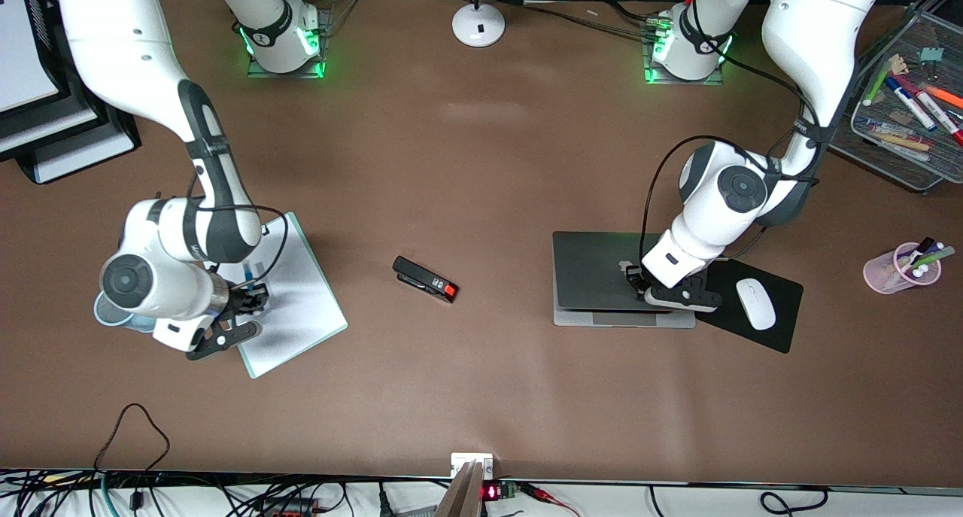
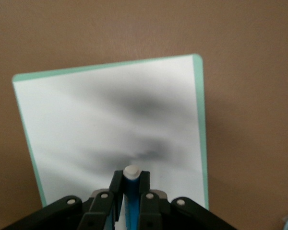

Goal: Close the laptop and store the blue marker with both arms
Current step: 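Grasp the blue marker with the right gripper while the left gripper pushes the lid, then lift the marker toward the cup while the left gripper lowers the lid, then raise the left gripper off the closed laptop and withdraw it, then lower the blue marker into the light-blue cup and open the right gripper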

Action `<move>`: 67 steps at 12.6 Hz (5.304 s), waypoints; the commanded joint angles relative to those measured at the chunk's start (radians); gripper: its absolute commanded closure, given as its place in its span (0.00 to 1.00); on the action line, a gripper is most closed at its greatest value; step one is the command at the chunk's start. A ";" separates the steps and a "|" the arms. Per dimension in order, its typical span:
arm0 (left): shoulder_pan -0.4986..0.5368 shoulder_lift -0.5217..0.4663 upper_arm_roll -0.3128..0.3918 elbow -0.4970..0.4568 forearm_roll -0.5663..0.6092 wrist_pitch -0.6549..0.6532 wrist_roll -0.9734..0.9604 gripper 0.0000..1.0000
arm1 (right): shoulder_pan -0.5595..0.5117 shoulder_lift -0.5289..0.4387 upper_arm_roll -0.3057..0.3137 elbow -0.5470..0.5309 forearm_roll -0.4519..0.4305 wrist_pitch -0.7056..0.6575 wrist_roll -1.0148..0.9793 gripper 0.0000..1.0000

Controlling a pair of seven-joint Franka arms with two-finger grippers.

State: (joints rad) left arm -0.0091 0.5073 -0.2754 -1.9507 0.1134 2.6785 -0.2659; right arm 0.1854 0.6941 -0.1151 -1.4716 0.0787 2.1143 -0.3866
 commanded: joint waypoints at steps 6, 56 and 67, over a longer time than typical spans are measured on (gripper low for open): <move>-0.012 0.080 0.033 0.026 0.023 0.095 0.001 1.00 | -0.122 -0.208 0.000 -0.013 0.126 -0.174 -0.397 1.00; 0.081 -0.504 0.122 0.316 -0.110 -1.105 0.369 0.00 | -0.641 0.053 0.002 0.142 0.900 -0.476 -2.019 1.00; -0.032 -0.609 0.251 0.130 -0.095 -0.907 0.363 0.00 | -0.653 0.108 0.000 0.148 0.900 -0.415 -2.023 1.00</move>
State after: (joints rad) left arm -0.0014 -0.0840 -0.0741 -1.8101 0.0196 1.7759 0.0788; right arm -0.4533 0.7794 -0.1267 -1.3545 0.9591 1.6871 -2.4000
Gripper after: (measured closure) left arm 0.000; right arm 0.833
